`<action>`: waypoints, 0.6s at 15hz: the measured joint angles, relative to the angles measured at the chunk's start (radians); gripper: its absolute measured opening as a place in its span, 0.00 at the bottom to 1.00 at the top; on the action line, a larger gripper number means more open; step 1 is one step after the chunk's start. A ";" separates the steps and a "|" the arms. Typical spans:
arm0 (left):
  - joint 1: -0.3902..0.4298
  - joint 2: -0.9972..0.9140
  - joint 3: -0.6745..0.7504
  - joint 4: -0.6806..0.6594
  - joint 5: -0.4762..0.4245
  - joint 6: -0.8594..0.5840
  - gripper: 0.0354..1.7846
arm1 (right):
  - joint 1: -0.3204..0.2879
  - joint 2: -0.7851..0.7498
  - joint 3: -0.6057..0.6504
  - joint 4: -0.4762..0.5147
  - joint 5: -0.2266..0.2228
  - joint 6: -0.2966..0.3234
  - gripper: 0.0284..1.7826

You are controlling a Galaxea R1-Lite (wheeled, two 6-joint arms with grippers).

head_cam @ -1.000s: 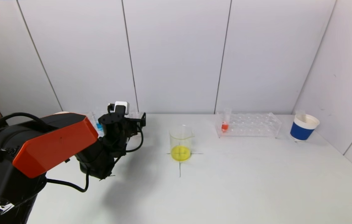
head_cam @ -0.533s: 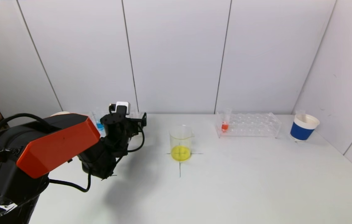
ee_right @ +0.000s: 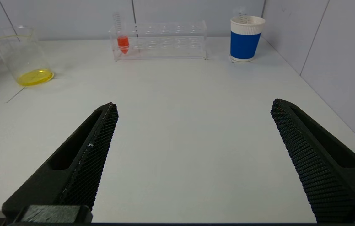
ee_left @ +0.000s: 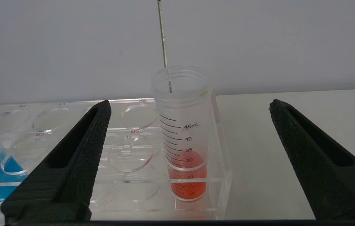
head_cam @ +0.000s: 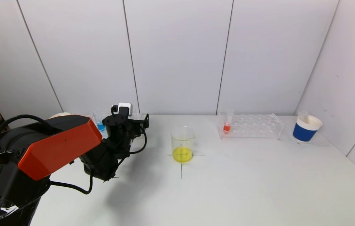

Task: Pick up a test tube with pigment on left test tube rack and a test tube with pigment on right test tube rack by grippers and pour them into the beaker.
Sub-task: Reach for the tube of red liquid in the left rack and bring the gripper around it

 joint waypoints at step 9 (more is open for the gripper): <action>-0.001 0.005 -0.022 0.006 0.013 0.001 0.99 | 0.000 0.000 0.000 0.000 0.000 0.000 0.99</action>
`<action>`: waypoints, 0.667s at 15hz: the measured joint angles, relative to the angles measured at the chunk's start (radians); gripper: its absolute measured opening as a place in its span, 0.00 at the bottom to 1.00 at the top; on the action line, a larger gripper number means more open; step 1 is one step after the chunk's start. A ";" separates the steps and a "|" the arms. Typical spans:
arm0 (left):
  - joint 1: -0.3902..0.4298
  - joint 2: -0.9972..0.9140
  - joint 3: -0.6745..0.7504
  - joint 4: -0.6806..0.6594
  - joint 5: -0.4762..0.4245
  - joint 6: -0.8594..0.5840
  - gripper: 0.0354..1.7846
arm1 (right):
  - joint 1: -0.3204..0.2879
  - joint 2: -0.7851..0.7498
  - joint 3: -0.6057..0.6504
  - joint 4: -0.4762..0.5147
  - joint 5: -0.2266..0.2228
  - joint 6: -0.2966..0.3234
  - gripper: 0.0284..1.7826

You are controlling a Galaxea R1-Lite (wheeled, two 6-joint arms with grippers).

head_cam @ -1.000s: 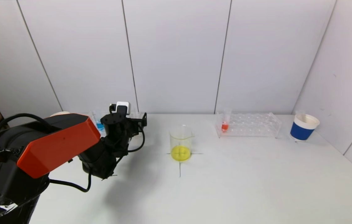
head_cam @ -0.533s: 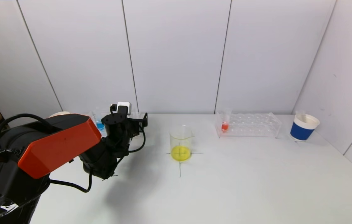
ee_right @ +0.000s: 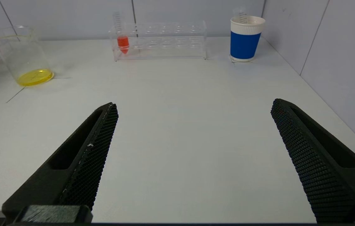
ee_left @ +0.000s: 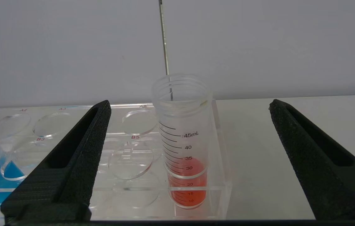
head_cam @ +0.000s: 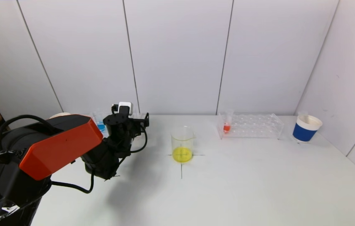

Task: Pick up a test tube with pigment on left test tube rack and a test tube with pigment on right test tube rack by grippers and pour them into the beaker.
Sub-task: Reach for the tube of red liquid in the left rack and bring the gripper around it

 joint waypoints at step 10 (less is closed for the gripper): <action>0.002 0.004 -0.009 -0.001 0.001 -0.001 0.99 | 0.000 0.000 0.000 0.000 0.000 0.000 0.99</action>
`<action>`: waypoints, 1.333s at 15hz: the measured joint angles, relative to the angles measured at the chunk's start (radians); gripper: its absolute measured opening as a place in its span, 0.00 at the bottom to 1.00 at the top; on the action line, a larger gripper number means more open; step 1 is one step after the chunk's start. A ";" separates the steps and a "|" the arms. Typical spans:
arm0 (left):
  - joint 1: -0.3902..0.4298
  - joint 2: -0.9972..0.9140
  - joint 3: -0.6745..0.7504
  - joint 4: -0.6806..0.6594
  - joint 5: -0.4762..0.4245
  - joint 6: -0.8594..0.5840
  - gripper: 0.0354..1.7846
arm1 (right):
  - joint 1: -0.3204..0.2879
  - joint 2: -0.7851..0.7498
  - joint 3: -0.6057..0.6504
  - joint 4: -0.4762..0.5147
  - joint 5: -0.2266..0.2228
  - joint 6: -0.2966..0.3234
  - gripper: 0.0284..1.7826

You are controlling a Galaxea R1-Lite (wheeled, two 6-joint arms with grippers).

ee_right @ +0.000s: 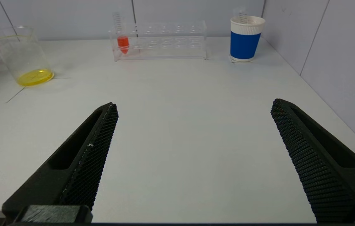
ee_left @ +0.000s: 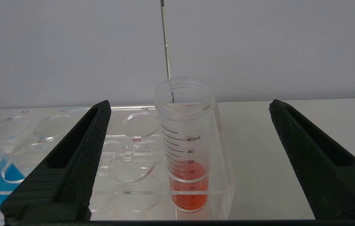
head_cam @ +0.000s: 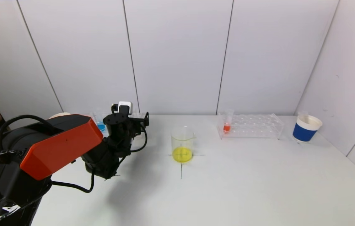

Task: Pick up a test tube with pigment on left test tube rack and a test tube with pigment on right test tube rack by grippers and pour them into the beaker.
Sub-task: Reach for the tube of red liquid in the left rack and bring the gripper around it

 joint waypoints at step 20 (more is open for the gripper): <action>0.003 0.003 0.001 0.000 0.001 0.001 0.70 | 0.000 0.000 0.000 0.000 0.000 0.000 0.99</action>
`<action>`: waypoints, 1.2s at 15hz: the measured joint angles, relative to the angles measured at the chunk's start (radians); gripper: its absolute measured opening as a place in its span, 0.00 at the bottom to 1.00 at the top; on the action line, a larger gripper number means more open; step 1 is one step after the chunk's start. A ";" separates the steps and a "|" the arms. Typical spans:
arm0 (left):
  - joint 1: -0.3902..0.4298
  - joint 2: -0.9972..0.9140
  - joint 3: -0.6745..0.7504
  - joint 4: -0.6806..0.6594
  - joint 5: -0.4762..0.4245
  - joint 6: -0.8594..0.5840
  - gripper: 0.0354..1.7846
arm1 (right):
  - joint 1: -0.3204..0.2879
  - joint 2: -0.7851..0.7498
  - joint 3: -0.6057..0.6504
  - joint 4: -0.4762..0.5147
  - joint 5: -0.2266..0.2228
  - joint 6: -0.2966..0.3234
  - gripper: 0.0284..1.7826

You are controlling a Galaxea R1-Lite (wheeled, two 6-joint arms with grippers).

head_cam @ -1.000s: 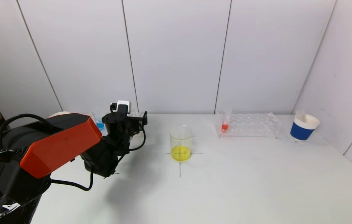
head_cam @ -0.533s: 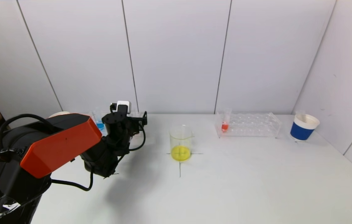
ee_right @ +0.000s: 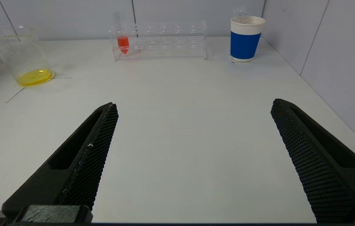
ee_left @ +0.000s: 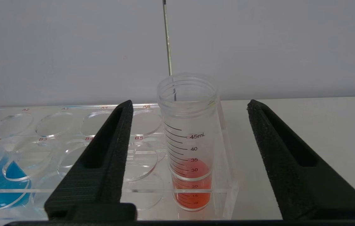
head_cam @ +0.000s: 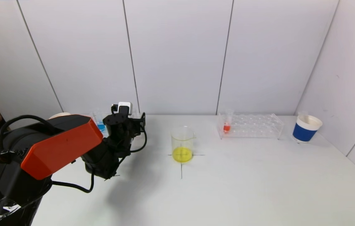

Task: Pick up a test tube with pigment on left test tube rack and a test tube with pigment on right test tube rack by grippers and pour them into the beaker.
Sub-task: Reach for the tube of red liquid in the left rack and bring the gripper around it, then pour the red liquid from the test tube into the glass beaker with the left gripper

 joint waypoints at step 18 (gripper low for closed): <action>0.000 -0.003 -0.001 0.001 0.000 0.000 0.23 | 0.000 0.000 0.000 0.000 0.000 0.000 0.99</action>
